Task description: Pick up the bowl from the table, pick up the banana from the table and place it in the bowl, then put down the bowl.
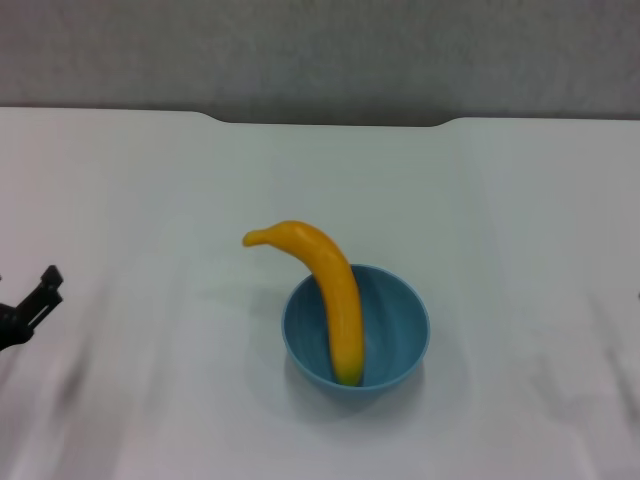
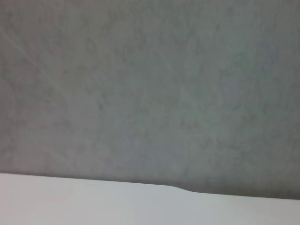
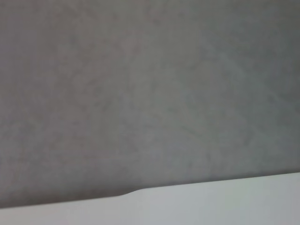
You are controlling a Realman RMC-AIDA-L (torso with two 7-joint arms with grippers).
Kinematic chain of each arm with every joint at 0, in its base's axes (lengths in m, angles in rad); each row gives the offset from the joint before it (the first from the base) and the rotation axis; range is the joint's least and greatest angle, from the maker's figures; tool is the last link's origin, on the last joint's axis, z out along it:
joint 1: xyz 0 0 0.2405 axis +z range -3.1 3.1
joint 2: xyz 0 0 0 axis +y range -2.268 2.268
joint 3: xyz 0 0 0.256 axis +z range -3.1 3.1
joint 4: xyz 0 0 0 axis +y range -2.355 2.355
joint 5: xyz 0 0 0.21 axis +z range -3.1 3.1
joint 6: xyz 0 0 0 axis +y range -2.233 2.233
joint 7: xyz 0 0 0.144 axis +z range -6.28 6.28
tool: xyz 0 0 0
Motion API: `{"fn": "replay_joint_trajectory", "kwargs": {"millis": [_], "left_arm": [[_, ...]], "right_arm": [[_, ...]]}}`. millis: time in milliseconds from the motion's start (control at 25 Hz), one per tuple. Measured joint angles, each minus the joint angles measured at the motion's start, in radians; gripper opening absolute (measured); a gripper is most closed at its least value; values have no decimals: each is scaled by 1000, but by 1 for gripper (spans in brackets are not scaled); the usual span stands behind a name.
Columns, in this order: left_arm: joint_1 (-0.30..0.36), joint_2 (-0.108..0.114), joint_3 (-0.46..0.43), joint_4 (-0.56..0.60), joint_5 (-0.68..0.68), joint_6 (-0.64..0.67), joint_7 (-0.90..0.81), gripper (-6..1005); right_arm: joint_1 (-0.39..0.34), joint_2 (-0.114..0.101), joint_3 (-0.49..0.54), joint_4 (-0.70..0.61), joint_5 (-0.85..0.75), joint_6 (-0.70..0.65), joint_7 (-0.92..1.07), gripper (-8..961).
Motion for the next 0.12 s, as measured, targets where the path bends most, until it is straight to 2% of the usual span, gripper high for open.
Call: {"fn": "replay_joint_trajectory", "kwargs": {"millis": [120], "left_arm": [[8, 0, -2, 4, -30, 1, 66, 908]], "right_arm": [[-5, -2, 0, -2, 31, 0, 2, 888]]}}
